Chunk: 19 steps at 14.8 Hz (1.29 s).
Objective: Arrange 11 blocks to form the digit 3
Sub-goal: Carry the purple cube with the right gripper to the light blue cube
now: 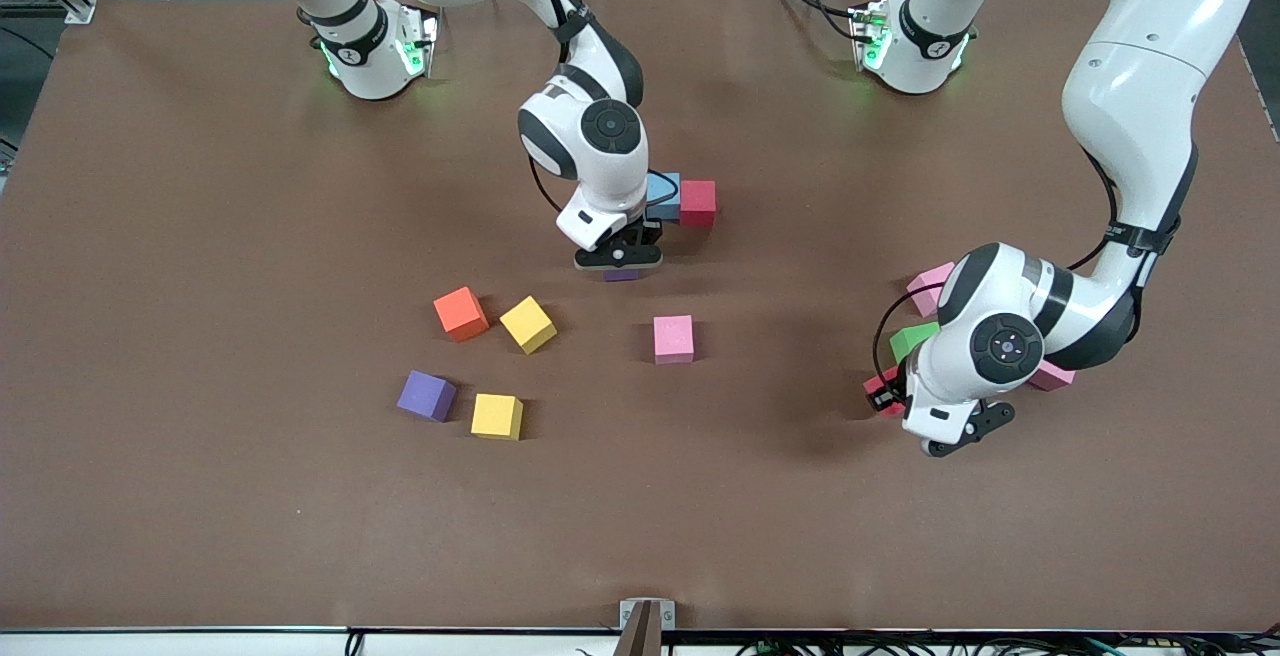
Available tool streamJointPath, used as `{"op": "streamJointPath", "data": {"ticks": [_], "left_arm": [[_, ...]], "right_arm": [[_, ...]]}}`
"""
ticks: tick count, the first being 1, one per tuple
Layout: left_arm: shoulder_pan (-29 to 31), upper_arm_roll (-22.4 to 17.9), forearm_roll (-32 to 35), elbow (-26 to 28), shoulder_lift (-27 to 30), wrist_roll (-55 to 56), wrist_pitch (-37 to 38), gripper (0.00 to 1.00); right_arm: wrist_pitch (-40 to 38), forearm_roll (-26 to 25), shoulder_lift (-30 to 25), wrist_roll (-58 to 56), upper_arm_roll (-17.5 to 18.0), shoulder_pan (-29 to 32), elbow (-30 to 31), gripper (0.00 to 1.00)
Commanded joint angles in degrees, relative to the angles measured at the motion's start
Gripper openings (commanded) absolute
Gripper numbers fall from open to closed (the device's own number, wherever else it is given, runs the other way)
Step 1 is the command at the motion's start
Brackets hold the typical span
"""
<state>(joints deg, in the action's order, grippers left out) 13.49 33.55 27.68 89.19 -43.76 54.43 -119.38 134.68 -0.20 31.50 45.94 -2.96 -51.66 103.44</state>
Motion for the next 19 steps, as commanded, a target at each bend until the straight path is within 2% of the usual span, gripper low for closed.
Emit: {"op": "streamJointPath", "data": {"ticks": [1, 4, 19], "left_arm": [[-0.3, -0.2, -1.0, -0.4, 0.2, 0.3, 0.9, 0.38], [-0.3, -0.2, -1.0, -0.4, 0.3, 0.4, 0.8, 0.38], [-0.3, -0.2, -1.0, -0.4, 0.2, 0.3, 0.9, 0.38]], "right_arm": [[4.0, 0.1, -4.0, 1.1, 0.0, -0.8, 6.1, 0.01], [5.9, 0.1, -4.8, 2.3, 0.0, -1.3, 8.3, 0.01], [5.6, 0.1, -4.6, 6.2, 0.0, -2.2, 8.3, 0.01]]}}
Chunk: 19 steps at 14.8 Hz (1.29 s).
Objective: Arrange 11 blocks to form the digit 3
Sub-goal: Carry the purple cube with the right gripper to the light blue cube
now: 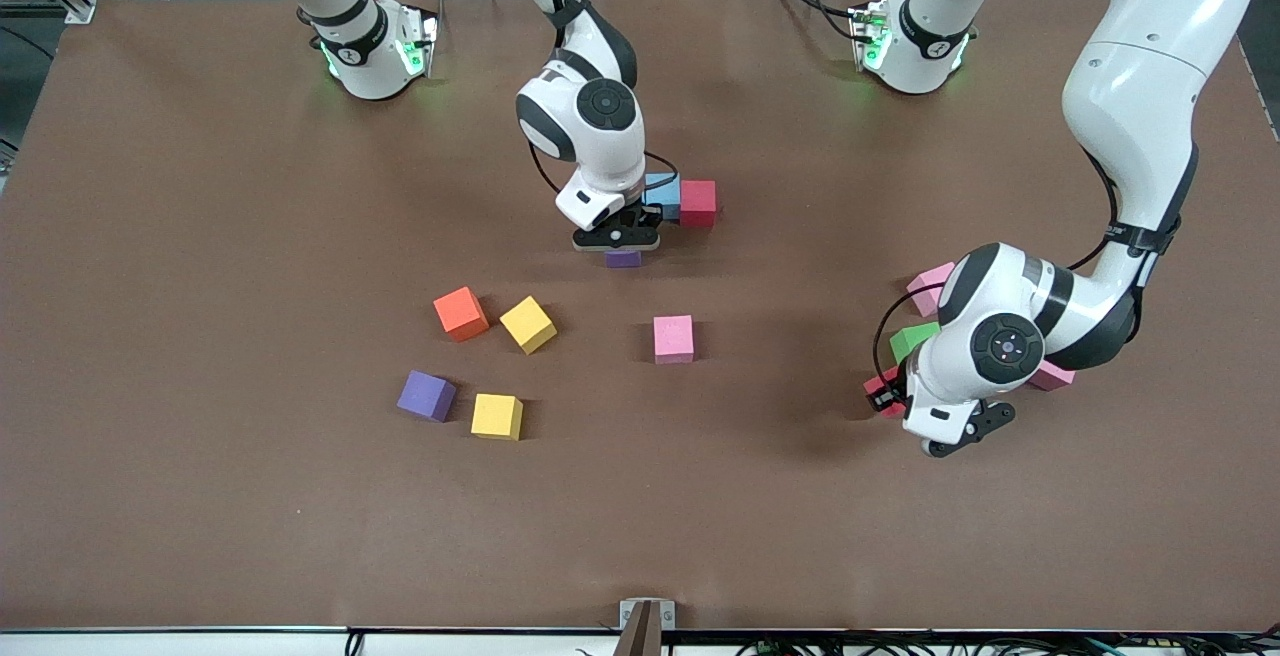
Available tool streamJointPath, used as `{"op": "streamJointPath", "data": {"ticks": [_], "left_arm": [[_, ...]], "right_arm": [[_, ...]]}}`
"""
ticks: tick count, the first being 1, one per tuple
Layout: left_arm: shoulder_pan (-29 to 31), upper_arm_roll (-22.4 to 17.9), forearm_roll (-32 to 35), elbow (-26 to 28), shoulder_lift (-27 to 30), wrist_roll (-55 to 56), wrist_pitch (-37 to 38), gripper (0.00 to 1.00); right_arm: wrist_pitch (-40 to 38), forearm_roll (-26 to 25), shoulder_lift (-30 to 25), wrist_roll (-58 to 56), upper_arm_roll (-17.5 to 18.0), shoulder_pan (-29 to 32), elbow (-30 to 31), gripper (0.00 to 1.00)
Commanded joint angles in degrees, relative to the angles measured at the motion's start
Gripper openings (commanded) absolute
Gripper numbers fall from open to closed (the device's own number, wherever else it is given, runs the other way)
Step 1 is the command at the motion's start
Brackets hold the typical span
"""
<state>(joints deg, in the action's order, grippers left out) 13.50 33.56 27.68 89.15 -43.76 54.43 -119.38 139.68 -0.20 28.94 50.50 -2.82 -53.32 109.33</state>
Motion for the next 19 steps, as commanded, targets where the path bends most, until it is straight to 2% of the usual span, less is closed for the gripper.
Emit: {"op": "streamJointPath", "data": {"ticks": [1, 19], "left_arm": [[-0.3, -0.2, -1.0, -0.4, 0.2, 0.2, 0.9, 0.38], [-0.1, -0.2, -1.0, -0.4, 0.2, 0.0, 0.8, 0.38]], "right_arm": [[0.6, 0.1, -2.0, 2.3, -0.2, -0.6, 2.4, 0.01], [0.0, 0.1, -1.8, 3.0, -0.2, -2.2, 2.5, 0.01]]}}
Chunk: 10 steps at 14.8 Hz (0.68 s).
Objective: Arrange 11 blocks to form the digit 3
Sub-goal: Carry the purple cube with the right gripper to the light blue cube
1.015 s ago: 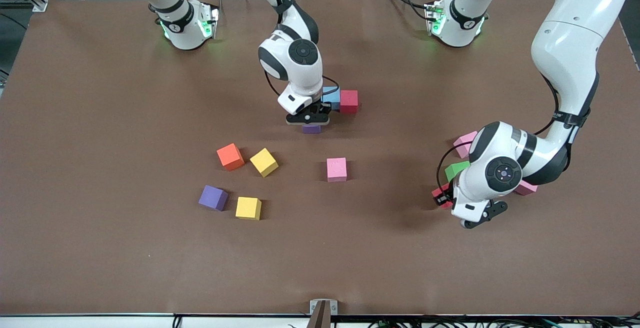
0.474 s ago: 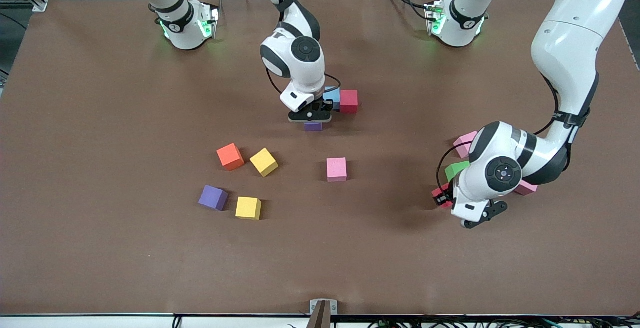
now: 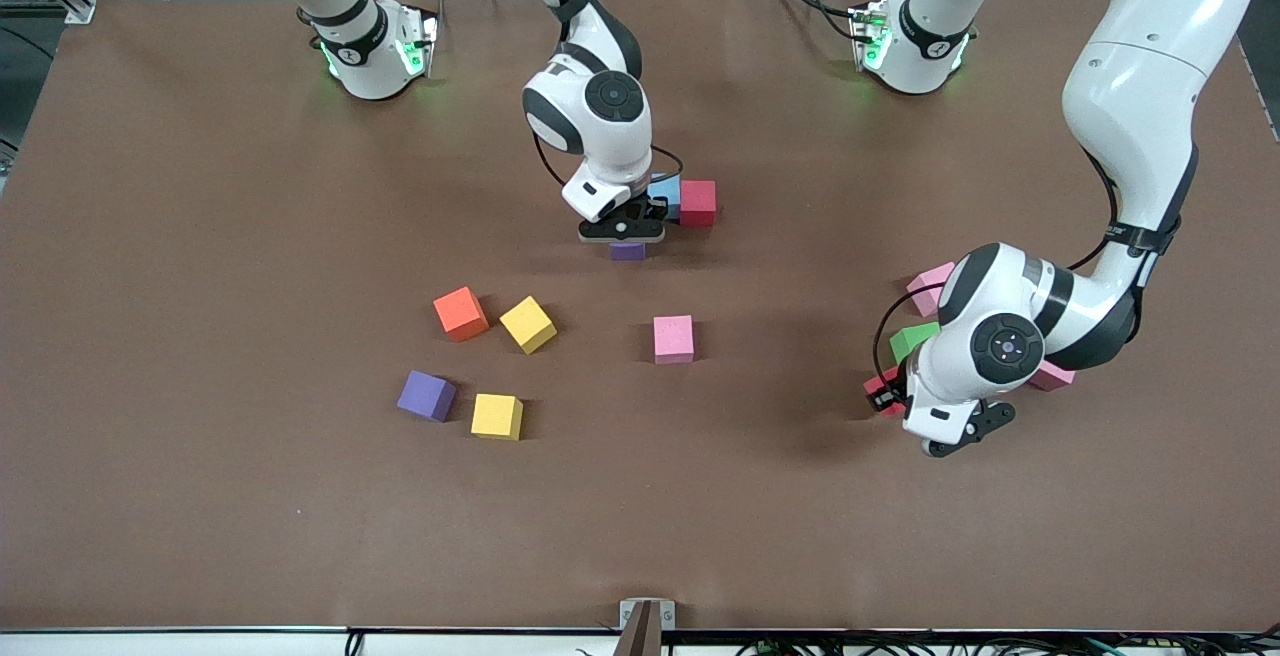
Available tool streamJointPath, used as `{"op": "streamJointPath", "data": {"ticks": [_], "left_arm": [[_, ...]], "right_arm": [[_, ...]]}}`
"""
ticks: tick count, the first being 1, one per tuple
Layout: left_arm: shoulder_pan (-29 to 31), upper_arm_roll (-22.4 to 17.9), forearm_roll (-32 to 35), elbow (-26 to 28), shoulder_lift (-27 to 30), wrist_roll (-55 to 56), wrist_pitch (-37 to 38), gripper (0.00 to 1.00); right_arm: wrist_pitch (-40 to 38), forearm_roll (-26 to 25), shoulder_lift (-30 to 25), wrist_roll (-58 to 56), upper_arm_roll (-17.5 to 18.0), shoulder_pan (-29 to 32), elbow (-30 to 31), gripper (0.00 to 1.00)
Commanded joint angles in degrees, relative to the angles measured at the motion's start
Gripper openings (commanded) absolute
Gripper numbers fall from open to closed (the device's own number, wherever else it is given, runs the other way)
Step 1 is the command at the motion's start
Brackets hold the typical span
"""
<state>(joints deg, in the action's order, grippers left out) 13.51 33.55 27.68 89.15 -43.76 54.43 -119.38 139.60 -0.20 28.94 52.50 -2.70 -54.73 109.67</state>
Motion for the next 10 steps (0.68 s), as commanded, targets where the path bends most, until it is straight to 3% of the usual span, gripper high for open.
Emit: {"op": "streamJointPath", "data": {"ticks": [1, 10], "left_arm": [[-0.1, -0.2, -1.0, -0.4, 0.3, 0.0, 0.9, 0.38], [-0.3, -0.2, -0.9, -0.5, 0.5, 0.3, 0.9, 0.38]], "right_arm": [[0.1, 0.1, -1.8, 1.0, -0.3, -0.8, 2.1, 0.01], [-0.4, 0.1, -1.8, 1.1, -0.3, -1.3, 2.1, 0.01]]}}
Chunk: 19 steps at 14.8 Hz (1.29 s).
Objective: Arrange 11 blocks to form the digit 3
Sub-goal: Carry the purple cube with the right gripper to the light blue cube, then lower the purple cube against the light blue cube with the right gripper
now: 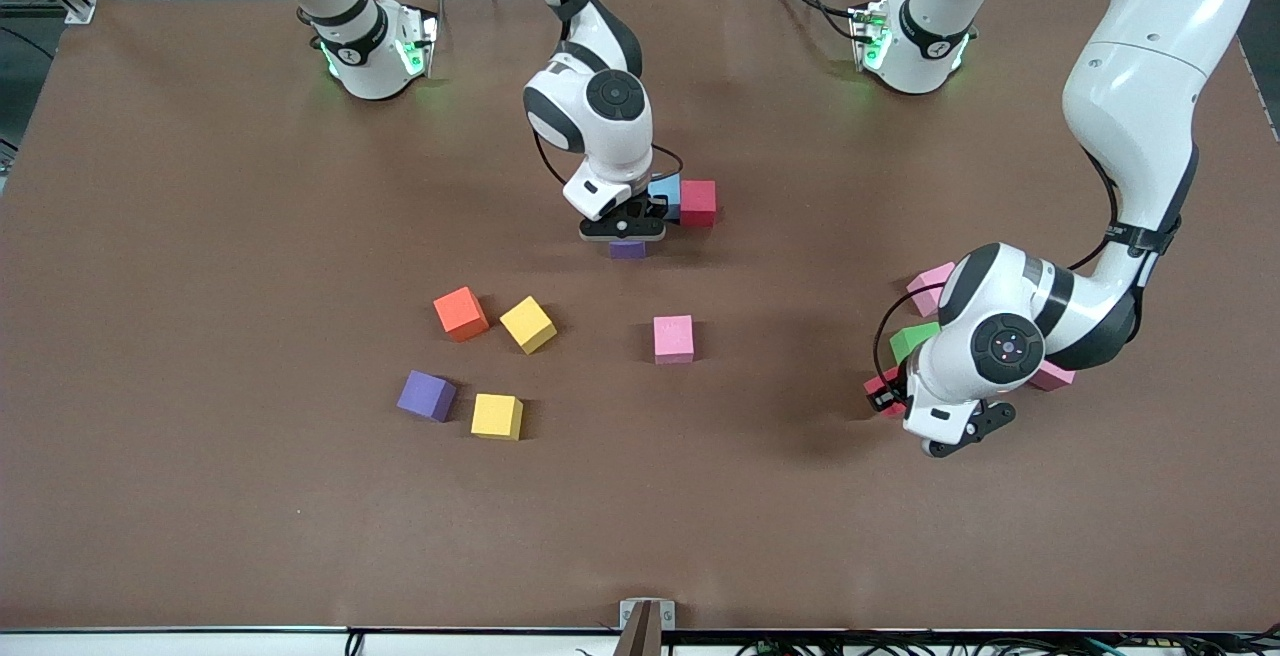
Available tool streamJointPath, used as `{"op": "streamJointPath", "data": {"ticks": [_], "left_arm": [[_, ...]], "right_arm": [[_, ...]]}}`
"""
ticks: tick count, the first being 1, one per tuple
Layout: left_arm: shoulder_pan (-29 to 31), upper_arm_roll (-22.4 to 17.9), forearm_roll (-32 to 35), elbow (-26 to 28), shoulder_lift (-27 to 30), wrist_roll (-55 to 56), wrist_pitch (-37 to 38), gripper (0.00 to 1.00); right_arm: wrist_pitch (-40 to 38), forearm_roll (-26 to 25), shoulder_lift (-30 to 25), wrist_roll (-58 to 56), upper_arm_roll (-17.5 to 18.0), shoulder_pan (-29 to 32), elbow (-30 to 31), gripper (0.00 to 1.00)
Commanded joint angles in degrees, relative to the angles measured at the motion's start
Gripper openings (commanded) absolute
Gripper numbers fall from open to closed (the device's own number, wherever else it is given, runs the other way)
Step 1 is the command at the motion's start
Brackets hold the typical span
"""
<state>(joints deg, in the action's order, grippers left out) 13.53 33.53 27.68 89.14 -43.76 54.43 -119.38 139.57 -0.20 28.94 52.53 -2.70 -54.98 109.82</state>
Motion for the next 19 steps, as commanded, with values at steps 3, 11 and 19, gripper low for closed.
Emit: {"op": "streamJointPath", "data": {"ticks": [3, 11, 19], "left_arm": [[-0.3, -0.1, -0.9, -0.5, 0.6, 0.3, 0.9, 0.39], [-0.3, -0.1, -0.9, -0.5, 0.4, 0.3, 0.9, 0.38], [-0.3, -0.1, -0.9, -0.5, 0.1, 0.2, 0.9, 0.38]], "right_arm": [[-0.3, 0.1, -1.8, 1.2, -0.3, -1.2, 2.0, 0.01], [-0.3, 0.1, -1.8, 0.6, -0.3, -1.2, 2.0, 0.01], [-0.3, 0.1, -1.8, -0.2, -0.3, -1.1, 1.9, 0.01]]}}
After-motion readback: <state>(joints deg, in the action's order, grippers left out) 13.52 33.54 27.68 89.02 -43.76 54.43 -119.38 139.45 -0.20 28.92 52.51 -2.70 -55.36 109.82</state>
